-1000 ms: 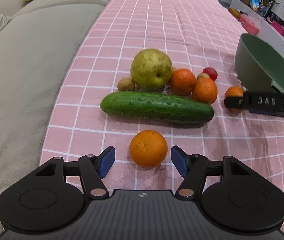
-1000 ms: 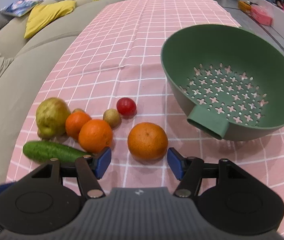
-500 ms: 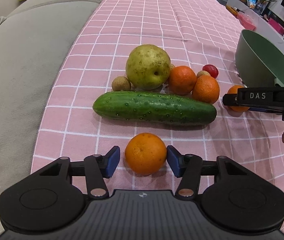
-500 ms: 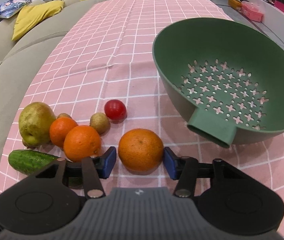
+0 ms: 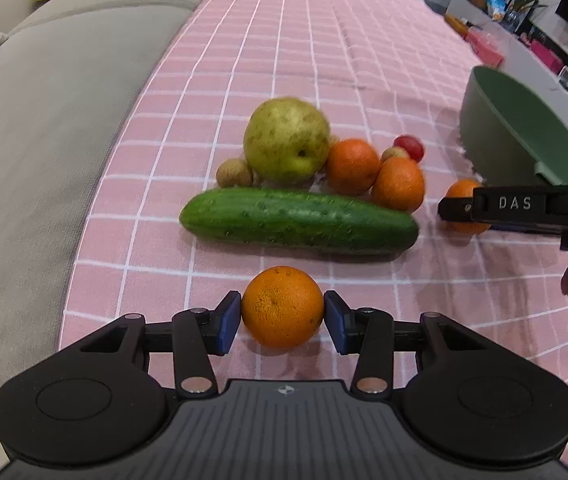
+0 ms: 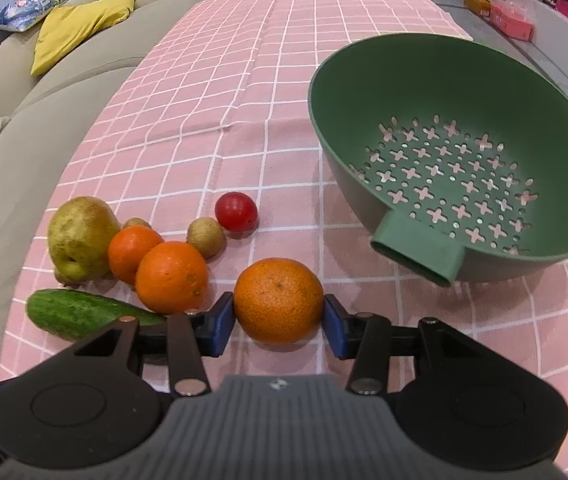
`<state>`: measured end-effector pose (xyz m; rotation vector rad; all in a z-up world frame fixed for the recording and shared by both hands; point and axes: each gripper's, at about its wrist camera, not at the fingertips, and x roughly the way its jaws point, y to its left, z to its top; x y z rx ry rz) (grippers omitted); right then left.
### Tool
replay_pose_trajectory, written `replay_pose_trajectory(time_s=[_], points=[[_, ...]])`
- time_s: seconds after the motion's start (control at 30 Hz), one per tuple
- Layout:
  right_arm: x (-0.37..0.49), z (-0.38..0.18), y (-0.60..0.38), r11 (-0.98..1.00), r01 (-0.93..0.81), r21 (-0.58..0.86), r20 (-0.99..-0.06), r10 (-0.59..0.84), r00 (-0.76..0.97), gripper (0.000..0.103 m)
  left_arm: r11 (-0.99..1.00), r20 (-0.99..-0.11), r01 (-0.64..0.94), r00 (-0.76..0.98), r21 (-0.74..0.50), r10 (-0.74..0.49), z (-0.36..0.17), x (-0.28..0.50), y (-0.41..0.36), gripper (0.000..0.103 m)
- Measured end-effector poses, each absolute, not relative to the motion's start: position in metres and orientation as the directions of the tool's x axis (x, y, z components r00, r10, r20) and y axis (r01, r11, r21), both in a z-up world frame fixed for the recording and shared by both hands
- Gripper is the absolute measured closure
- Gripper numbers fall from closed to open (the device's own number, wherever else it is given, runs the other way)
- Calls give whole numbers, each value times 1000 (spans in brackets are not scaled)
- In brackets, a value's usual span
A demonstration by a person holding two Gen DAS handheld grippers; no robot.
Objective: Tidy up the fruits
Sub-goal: 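Carry both oranges over the green colander and open both tools to drop them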
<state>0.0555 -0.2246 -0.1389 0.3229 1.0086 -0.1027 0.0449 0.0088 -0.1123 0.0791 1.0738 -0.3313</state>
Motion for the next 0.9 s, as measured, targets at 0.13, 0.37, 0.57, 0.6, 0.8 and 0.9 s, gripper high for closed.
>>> replay_pose_trajectory(time_s=[0.13, 0.37, 0.57, 0.6, 0.8, 0.9], points=[[48, -128, -224, 941, 223, 255, -837, 99, 538, 59, 949, -859, 303, 459, -89, -227, -103, 43, 9, 52], [27, -83, -235, 944, 181, 276, -774, 107, 624, 59, 917, -822, 397, 507, -43, -258, -81, 29, -10, 52], [16, -55, -265, 950, 190, 249, -733, 57, 678, 59, 889, -817, 456, 494, -47, -297, -65, 32, -56, 52], [14, -53, -269, 952, 192, 239, -732, 47, 679, 59, 886, -813, 461, 496, -53, -307, -61, 35, -64, 52], [4, -47, -304, 953, 220, 209, -725, 0, 689, 59, 857, -785, 514, 518, -33, -341, -41, 51, -115, 52], [5, -46, -321, 953, 233, 196, -724, -20, 689, 59, 839, -776, 543, 518, -27, -361, -39, 60, -138, 52]])
